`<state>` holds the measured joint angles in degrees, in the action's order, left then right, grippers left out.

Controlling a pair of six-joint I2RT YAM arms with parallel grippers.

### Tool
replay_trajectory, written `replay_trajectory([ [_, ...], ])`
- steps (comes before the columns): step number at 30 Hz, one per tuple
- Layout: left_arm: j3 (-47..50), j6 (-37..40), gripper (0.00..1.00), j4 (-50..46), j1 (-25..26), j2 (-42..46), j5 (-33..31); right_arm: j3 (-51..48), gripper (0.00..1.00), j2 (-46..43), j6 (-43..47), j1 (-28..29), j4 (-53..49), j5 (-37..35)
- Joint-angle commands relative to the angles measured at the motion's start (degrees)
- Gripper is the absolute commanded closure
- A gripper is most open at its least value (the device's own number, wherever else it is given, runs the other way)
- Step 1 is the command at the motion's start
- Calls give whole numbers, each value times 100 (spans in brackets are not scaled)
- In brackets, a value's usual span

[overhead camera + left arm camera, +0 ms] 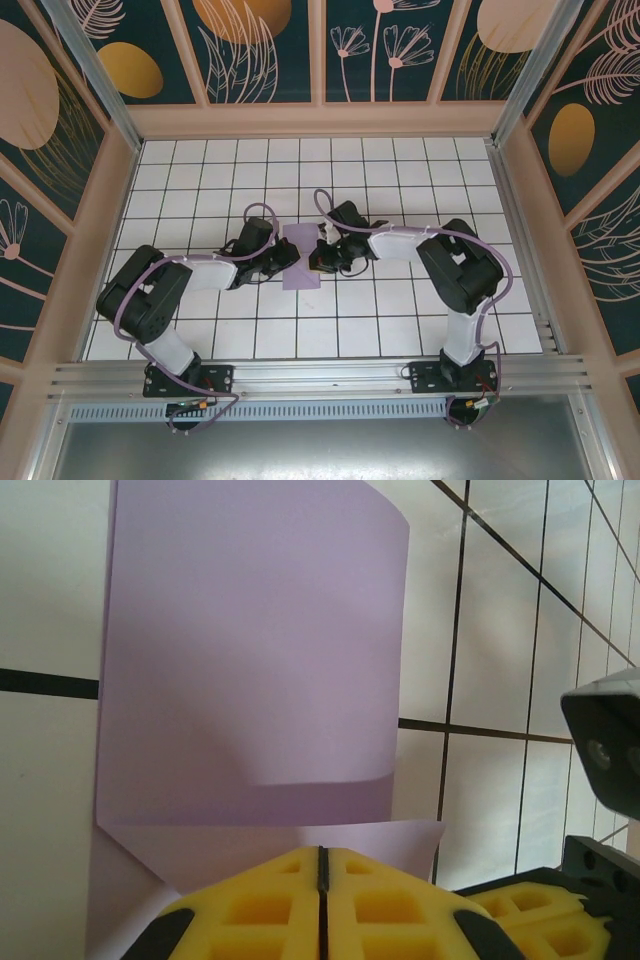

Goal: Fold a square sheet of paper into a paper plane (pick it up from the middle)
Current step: Fold the triangle a second time at the center of the table.

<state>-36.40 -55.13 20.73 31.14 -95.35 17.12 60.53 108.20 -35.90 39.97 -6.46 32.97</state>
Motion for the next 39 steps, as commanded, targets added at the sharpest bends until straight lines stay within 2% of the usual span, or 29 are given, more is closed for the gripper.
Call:
replay_trajectory([
  [1,-77,-83,90,120,17,-188,66,219,100,173,161,35,-181,-4],
  [22,-45,-301,92,-607,23,-546,-583,505,100,535,575,270,-785,-512],
  [39,134,-391,96,-992,24,-550,-954,-694,100,-209,887,257,-899,-403],
])
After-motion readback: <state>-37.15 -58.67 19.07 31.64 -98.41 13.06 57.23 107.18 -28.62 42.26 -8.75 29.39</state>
